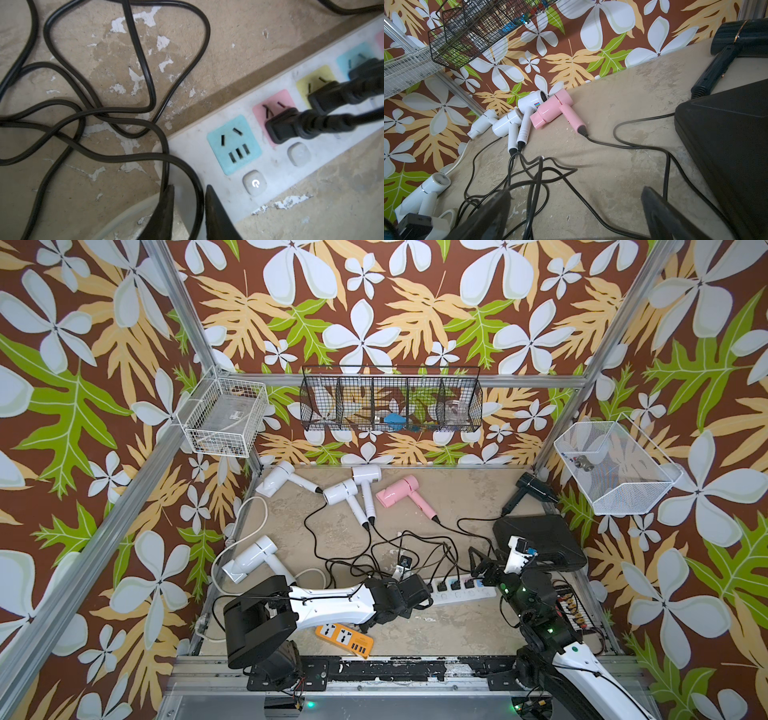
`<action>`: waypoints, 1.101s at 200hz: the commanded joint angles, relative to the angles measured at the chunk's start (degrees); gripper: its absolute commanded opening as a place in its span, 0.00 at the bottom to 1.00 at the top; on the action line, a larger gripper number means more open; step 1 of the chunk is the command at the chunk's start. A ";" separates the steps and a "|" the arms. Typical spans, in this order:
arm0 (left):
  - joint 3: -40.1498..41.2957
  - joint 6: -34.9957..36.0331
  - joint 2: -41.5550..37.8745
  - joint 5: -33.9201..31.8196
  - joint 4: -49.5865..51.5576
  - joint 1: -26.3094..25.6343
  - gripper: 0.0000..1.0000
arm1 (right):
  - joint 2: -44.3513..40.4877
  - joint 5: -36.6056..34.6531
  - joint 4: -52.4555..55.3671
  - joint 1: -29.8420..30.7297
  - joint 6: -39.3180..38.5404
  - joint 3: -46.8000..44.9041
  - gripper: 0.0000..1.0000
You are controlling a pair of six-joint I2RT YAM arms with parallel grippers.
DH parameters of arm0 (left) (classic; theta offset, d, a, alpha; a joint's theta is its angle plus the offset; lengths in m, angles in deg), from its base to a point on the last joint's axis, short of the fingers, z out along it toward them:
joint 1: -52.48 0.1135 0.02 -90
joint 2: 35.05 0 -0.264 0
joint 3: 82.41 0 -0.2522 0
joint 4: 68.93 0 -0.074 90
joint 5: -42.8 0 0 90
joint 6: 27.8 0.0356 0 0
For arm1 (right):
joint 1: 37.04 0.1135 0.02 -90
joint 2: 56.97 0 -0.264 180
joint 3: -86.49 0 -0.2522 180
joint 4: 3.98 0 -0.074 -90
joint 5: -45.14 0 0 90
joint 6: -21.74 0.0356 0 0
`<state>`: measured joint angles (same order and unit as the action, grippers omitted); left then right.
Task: Charge the blow dryers
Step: Pick up the plug from the center of the board.
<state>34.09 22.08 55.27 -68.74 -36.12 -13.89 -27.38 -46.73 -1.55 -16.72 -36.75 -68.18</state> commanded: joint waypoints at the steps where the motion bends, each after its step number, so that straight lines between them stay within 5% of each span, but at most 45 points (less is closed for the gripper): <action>1: 0.25 1.07 0.03 2.44 -2.55 0.24 0.23 | -0.07 0.06 -1.39 0.06 0.23 0.08 0.99; 66: -1.03 1.70 -4.92 1.36 -0.73 1.25 0.00 | -0.21 0.17 -1.24 -0.01 0.36 0.03 0.99; 164: -4.81 3.21 -20.95 3.91 1.06 6.08 0.00 | 0.15 3.12 -0.04 0.05 -0.98 1.67 1.00; 220: -3.45 4.41 -25.18 15.73 -2.00 15.14 0.00 | 6.80 9.44 6.29 0.06 -1.15 7.45 1.00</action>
<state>30.12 25.25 31.25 -59.14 -36.06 -1.83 -22.77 -41.44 1.24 -16.72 -37.39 -62.65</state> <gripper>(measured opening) 0.083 0.996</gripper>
